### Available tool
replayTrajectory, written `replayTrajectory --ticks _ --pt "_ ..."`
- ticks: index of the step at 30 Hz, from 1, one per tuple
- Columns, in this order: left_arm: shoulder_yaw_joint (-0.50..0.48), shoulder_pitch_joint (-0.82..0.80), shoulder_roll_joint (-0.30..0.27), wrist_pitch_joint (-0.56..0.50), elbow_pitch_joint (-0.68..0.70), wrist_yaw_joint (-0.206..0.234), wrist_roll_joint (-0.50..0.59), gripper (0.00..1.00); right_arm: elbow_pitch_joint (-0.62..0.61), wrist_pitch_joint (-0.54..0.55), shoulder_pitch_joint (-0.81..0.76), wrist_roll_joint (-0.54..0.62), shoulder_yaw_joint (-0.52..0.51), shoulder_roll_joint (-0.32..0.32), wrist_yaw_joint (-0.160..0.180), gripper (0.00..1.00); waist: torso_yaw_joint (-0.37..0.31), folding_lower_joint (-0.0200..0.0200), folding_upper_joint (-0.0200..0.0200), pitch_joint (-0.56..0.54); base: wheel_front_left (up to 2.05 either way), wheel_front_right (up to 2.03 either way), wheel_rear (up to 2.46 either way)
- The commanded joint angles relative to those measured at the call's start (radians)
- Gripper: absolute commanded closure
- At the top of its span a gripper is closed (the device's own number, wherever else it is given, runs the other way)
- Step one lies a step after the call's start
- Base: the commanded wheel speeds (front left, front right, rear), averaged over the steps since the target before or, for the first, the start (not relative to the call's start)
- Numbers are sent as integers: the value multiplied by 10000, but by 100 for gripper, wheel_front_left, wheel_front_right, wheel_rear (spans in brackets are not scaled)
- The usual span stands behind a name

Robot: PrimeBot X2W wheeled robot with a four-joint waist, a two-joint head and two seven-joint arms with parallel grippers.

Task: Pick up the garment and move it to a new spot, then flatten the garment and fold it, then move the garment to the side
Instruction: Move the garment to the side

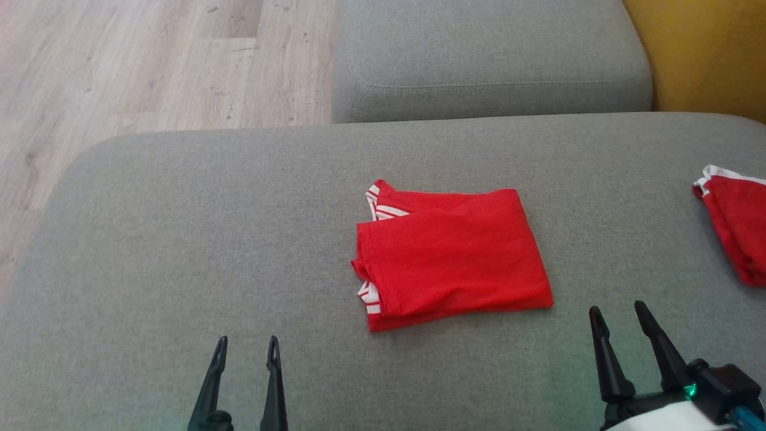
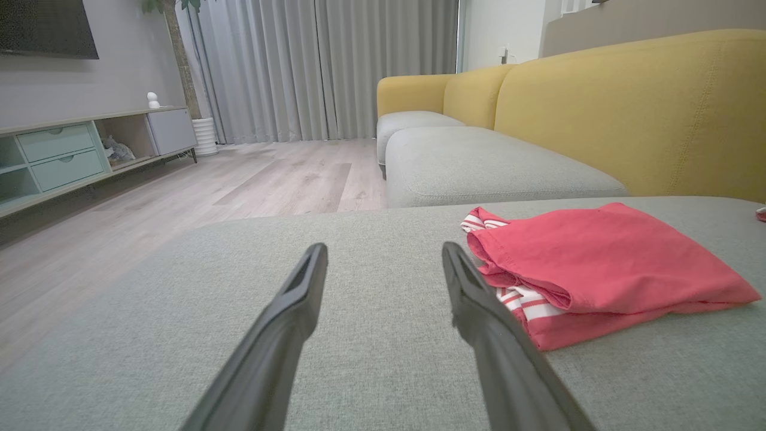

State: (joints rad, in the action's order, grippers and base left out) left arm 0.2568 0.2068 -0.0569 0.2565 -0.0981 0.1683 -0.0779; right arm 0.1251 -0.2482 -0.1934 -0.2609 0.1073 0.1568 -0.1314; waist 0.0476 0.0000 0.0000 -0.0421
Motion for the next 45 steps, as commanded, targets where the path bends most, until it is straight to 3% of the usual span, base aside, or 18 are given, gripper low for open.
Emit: replayTrajectory --ticks 1,18,26,32,38,39,41,42,45 --pt "-340 -293 64 53 328 84 39 0 -348 -135 312 89 130 86 7 0 -8 0 0 4 0 0 0" --pt "-43 -555 66 53 588 354 -105 0 13 -135 654 223 -32 224 7 0 194 0 0 640 0 0 0" --pt "357 -1174 66 53 899 565 -32 0 1457 -120 2411 -98 -17 483 7 0 395 0 0 1901 0 0 0" --pt "669 -1657 66 53 834 631 -10 0 2536 738 4077 -802 264 682 7 0 525 0 0 2490 0 0 0" --pt "1033 -2019 66 53 677 723 -31 0 3762 2430 5095 -2120 894 789 7 0 780 0 0 2731 0 0 0" --pt "1066 -2049 66 53 653 751 -34 0 3907 2741 5142 -2360 1092 812 7 8 807 0 0 2749 0 0 0" --pt "1116 -2094 66 53 626 818 -54 0 4007 3033 5227 -2834 1453 889 7 95 834 0 0 2787 0 0 0" --pt "1131 -2109 66 53 621 850 -62 0 3999 2979 5271 -3032 1544 945 7 100 831 0 0 2807 0 0 0" --pt "1123 -2121 66 53 649 921 -104 0 3986 2570 5428 -3291 1621 1173 7 100 669 0 0 2858 0 0 0"
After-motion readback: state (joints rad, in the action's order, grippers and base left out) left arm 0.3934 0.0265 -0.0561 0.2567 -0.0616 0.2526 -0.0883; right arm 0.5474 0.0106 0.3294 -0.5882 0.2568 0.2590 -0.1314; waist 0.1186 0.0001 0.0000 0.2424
